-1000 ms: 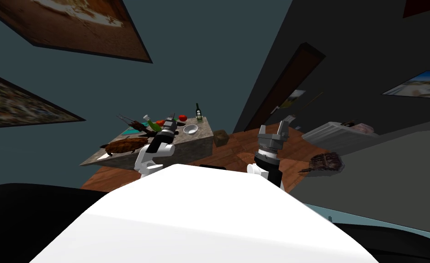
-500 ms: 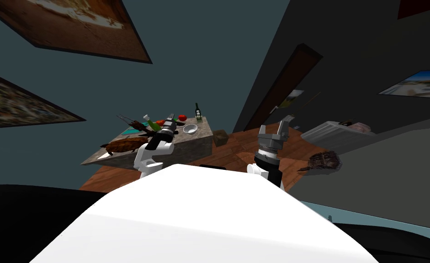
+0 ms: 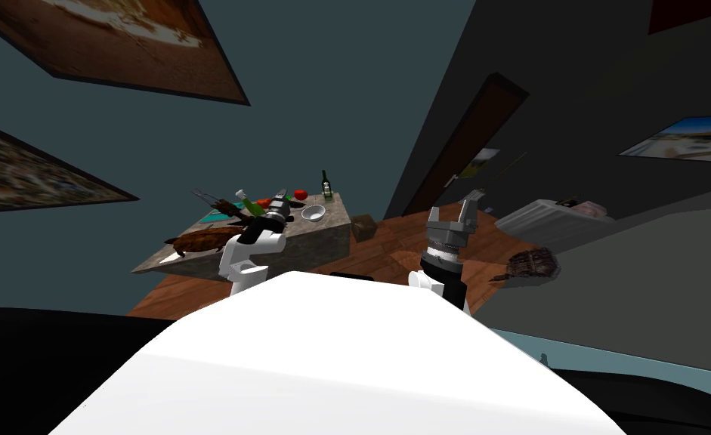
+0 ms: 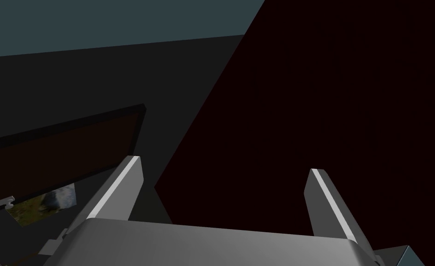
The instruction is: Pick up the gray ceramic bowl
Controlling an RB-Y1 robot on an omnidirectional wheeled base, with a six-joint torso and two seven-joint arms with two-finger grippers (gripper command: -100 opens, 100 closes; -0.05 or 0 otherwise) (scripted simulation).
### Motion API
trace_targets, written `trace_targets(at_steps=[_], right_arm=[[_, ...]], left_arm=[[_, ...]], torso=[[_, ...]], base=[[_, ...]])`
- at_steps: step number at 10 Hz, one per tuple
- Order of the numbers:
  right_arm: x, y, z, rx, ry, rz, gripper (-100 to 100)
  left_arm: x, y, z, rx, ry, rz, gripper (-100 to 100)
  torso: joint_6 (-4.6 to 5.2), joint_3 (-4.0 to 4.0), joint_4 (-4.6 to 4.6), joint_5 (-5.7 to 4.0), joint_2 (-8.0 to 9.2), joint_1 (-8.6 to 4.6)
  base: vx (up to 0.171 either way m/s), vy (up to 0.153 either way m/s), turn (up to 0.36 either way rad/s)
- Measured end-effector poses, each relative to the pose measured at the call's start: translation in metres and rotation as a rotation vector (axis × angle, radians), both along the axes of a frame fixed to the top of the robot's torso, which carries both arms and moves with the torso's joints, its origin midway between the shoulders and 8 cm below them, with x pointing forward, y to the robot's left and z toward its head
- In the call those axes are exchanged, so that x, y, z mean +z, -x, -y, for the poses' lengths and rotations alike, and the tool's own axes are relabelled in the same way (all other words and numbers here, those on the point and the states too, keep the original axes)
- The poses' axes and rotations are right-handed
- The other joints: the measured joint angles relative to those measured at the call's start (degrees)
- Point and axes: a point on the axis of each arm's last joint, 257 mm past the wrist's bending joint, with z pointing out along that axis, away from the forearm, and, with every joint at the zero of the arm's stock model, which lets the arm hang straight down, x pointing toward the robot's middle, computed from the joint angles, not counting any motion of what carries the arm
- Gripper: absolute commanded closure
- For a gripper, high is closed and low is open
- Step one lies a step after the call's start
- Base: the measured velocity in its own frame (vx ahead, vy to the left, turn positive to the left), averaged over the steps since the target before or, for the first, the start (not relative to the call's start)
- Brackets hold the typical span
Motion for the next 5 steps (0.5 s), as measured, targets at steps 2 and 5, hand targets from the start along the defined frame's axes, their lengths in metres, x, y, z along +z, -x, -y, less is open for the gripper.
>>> trace_targets(at_steps=[2,5], right_arm=[[0.0,0.0,0.0,0.0,0.0,0.0,0],[0.0,0.0,0.0,0.0,0.0,0.0,0]], left_arm=[[-0.006,-0.002,-0.005,0.015,0.016,-0.032,-100],[-0.015,-0.002,-0.012,0.036,0.041,-0.086,-100]], torso=[[0.01,-0.02,-0.01,0.0,-0.03,0.0],[0.0,-0.02,-0.01,0.0,-0.04,0.01]], base=[[-0.007,-0.013,-0.018],[-0.001,-0.008,-0.011]])
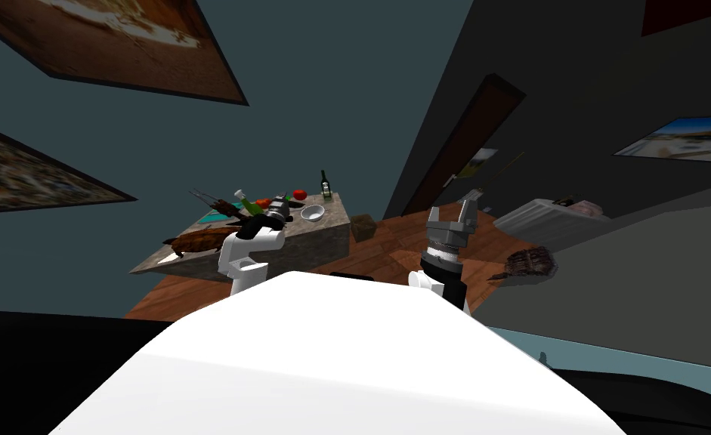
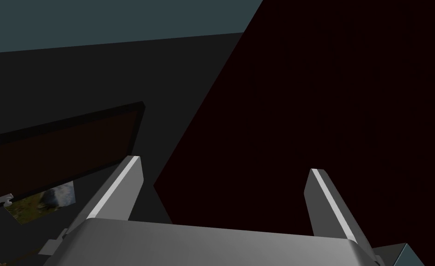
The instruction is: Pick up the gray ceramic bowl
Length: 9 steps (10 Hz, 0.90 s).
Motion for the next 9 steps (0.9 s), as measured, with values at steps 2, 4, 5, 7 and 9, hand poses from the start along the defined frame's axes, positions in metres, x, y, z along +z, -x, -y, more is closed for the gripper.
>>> trace_targets(at_steps=[2,4,5,7,9], right_arm=[[0.0,0.0,0.0,0.0,0.0,0.0,0],[0.0,0.0,0.0,0.0,0.0,0.0,0],[0.0,0.0,0.0,0.0,0.0,0.0,0],[0.0,0.0,0.0,0.0,0.0,0.0,0],[0.0,0.0,0.0,0.0,0.0,0.0,0]], left_arm=[[-0.01,0.0,-0.002,0.013,0.017,-0.04,-100],[-0.017,0.0,-0.007,0.025,0.036,-0.075,-100],[-0.021,0.001,-0.007,0.029,0.043,-0.092,-100],[-0.028,0.0,-0.009,0.04,0.061,-0.128,-100],[-0.036,0.002,-0.01,0.047,0.078,-0.162,-100]], torso=[[-0.01,-0.01,0.0,0.0,-0.01,0.01],[-0.01,-0.02,-0.01,0.0,-0.03,0.01],[-0.01,-0.01,-0.01,0.01,-0.02,0.02],[-0.01,-0.03,-0.01,0.01,-0.05,0.03],[0.0,-0.03,-0.01,0.01,-0.06,0.04]], base=[[0.002,-0.003,-0.009],[0.003,-0.003,-0.007],[0.01,-0.003,-0.021],[0.009,-0.001,-0.005],[0.016,0.001,-0.013]])
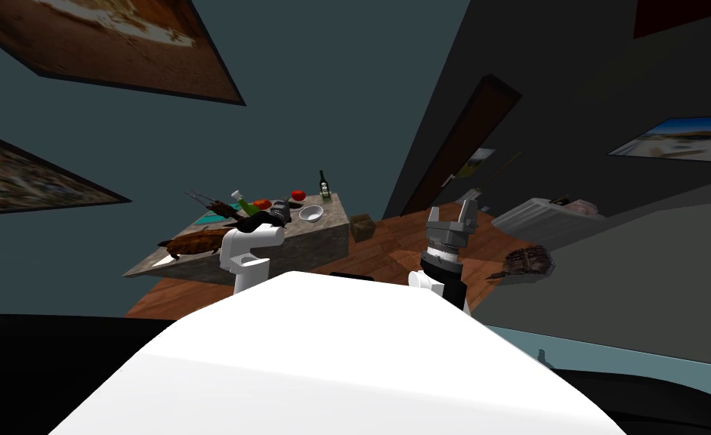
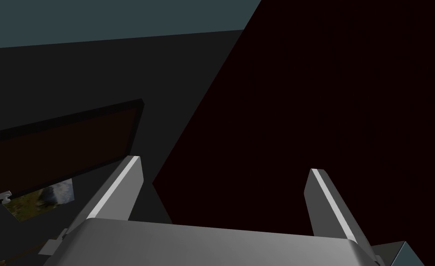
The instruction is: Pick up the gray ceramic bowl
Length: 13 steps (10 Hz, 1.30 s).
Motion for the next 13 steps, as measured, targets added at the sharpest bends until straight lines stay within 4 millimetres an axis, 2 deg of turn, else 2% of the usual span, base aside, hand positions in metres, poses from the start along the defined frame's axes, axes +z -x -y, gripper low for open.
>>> trace_targets(at_steps=[7,13], right_arm=[[0.0,0.0,0.0,0.0,0.0,0.0,0],[0.0,0.0,0.0,0.0,0.0,0.0,0]], left_arm=[[-0.029,0.006,-0.002,0.019,0.059,-0.137,-100],[-0.059,0.014,0.007,0.019,0.112,-0.277,-100]], torso=[[-0.01,-0.03,-0.01,0.01,-0.05,0.02],[0.0,-0.06,-0.03,0.01,-0.11,0.03]], base=[[0.022,0.004,-0.01],[0.034,0.01,-0.008]])
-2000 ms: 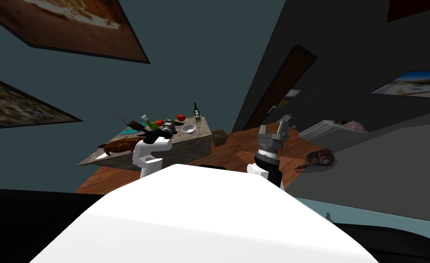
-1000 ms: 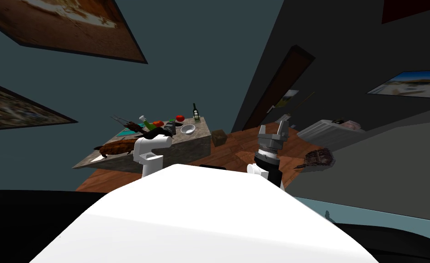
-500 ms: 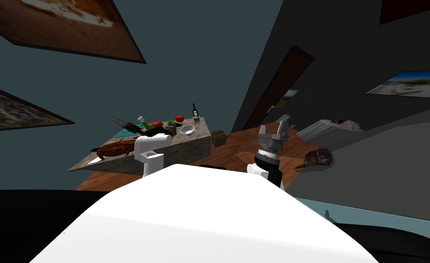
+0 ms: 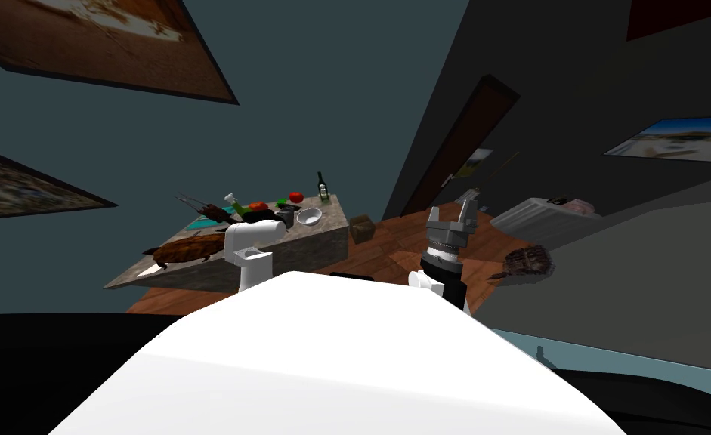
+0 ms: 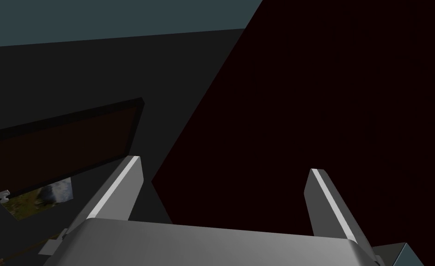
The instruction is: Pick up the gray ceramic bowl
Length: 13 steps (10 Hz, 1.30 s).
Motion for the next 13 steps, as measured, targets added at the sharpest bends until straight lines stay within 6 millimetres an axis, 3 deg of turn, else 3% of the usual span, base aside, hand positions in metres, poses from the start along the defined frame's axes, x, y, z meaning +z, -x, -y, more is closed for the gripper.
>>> trace_targets(at_steps=[13], right_arm=[[0.0,0.0,0.0,0.0,0.0,0.0,0]], left_arm=[[-0.058,0.033,0.028,-0.047,0.091,-0.313,-100]], torso=[[-0.01,-0.01,-0.01,0.01,-0.01,0.06]], base=[[0.047,0.019,-0.007]])
